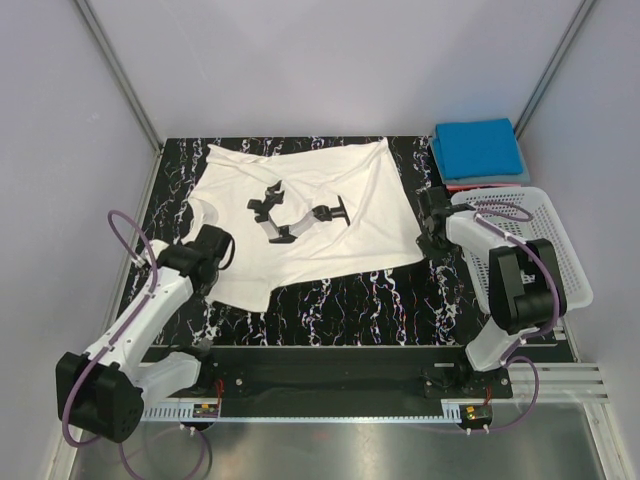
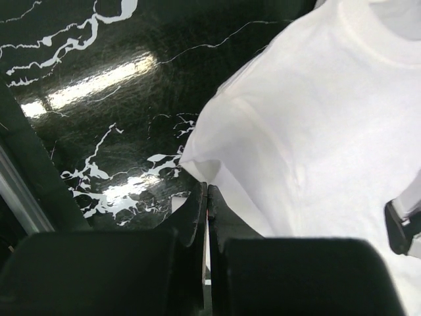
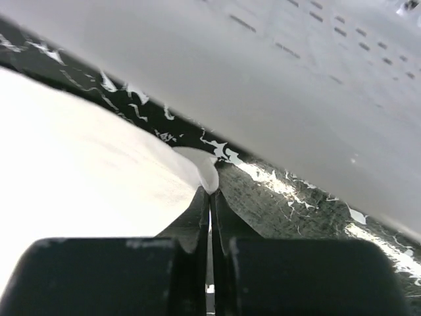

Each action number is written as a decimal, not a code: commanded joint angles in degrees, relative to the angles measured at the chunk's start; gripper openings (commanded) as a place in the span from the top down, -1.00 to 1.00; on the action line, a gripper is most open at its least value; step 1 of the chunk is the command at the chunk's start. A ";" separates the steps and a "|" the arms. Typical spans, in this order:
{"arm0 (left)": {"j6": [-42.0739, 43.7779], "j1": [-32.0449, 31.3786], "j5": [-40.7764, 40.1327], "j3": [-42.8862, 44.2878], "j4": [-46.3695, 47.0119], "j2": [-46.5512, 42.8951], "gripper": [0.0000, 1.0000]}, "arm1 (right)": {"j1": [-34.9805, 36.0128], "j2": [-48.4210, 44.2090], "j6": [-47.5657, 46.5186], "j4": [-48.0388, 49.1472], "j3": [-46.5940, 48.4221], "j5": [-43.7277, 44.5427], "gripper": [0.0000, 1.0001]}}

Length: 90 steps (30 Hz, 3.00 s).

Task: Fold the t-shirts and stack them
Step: Flatten the tshirt out

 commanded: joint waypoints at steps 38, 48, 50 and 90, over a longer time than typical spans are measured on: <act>45.13 2.07 15.80 90.20 5.86 18.78 1.00 | -0.03 -18.64 -28.60 -11.82 64.40 -15.41 1.00; 46.09 11.85 22.59 97.85 11.47 21.28 1.00 | 0.14 -20.28 -40.10 -3.43 66.03 -12.97 1.00; 45.83 11.85 23.11 95.06 13.83 17.61 1.00 | 0.06 -20.90 -41.33 -3.14 66.63 -13.66 1.00; 53.47 11.94 18.37 88.89 19.38 14.16 1.00 | 0.06 -24.67 -38.17 -2.75 59.02 -9.10 1.00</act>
